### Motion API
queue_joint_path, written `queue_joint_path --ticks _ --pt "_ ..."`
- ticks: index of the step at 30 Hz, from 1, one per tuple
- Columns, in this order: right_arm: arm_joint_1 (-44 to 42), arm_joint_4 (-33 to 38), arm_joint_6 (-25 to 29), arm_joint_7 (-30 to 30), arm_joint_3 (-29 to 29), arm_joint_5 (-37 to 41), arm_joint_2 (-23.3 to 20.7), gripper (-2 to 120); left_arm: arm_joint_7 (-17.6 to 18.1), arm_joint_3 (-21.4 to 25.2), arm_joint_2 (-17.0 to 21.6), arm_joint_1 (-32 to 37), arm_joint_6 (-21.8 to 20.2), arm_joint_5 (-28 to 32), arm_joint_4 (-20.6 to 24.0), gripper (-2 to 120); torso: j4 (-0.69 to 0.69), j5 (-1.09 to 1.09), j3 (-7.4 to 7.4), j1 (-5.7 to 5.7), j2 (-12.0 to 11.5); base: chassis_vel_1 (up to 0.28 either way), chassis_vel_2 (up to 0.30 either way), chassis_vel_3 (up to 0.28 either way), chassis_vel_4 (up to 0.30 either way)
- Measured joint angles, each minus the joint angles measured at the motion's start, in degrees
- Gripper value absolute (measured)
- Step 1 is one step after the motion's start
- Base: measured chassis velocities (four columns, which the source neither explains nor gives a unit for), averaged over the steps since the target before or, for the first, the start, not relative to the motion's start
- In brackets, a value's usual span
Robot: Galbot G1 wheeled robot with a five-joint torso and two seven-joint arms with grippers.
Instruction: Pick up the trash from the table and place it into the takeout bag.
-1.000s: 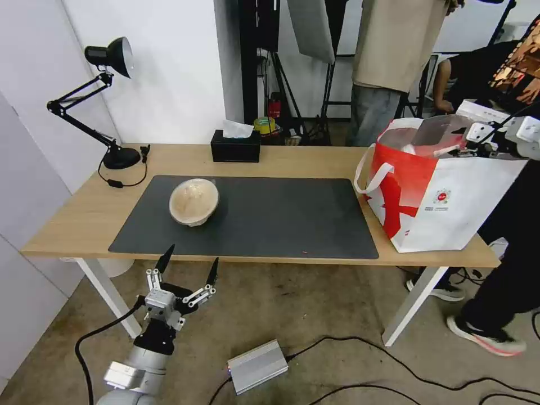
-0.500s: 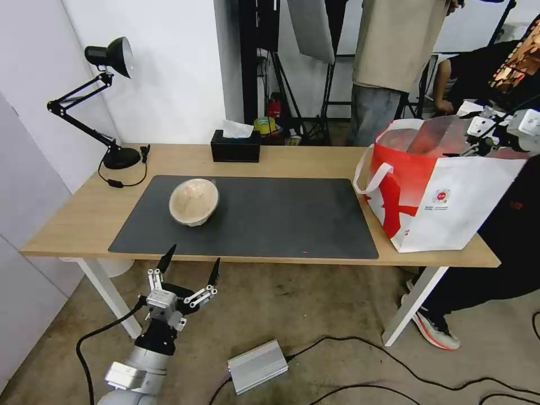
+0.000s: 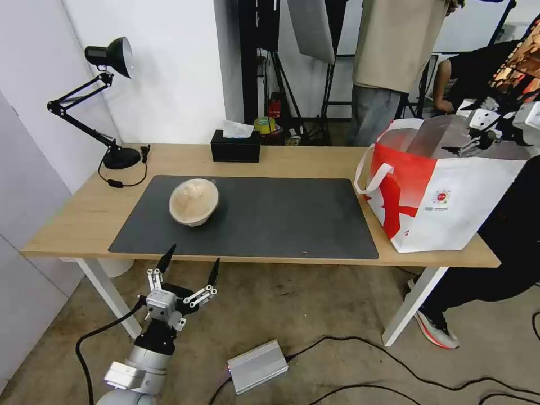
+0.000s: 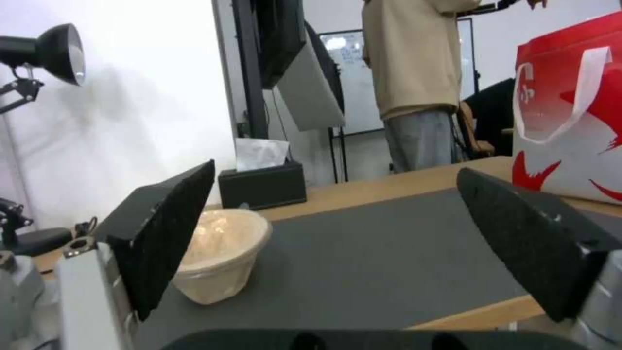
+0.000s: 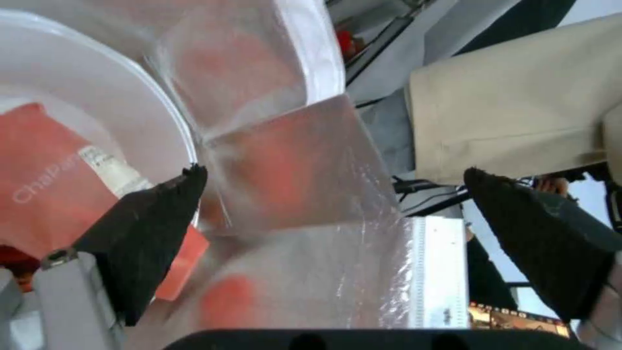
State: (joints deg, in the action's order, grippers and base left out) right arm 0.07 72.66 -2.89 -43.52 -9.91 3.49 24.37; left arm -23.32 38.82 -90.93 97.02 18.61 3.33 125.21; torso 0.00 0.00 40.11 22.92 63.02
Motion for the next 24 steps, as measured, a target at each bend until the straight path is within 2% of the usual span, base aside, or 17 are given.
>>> queue_joint_path --ticks 5,8,13,24 --pt "-2.54 2.84 -0.64 0.86 2.31 3.76 -1.99 100 0.0 0.22 0.16 0.04 -0.01 0.16 0.38 100 0.0 0.01 0.0 0.0 0.0 0.0 0.0 0.0 0.0" --pt "-5.1 7.45 -2.18 2.83 3.47 10.21 -5.2 100 -0.01 0.39 0.22 0.22 -0.03 0.27 0.58 100 -0.02 0.01 -0.01 0.0 0.0 0.0 0.0 0.0 0.0" --pt "-6.47 11.83 -3.19 5.94 4.91 15.36 -7.35 100 -0.01 0.31 0.26 0.15 -0.09 0.27 0.6 100 0.0 0.01 0.0 0.0 0.0 0.0 0.0 0.0 0.0" --pt "-8.32 18.72 -5.35 13.02 7.14 28.53 -9.0 100 0.27 0.99 0.22 -0.18 -0.27 0.78 0.92 100 0.0 0.0 -0.01 0.0 0.0 0.0 0.0 0.0 0.0"
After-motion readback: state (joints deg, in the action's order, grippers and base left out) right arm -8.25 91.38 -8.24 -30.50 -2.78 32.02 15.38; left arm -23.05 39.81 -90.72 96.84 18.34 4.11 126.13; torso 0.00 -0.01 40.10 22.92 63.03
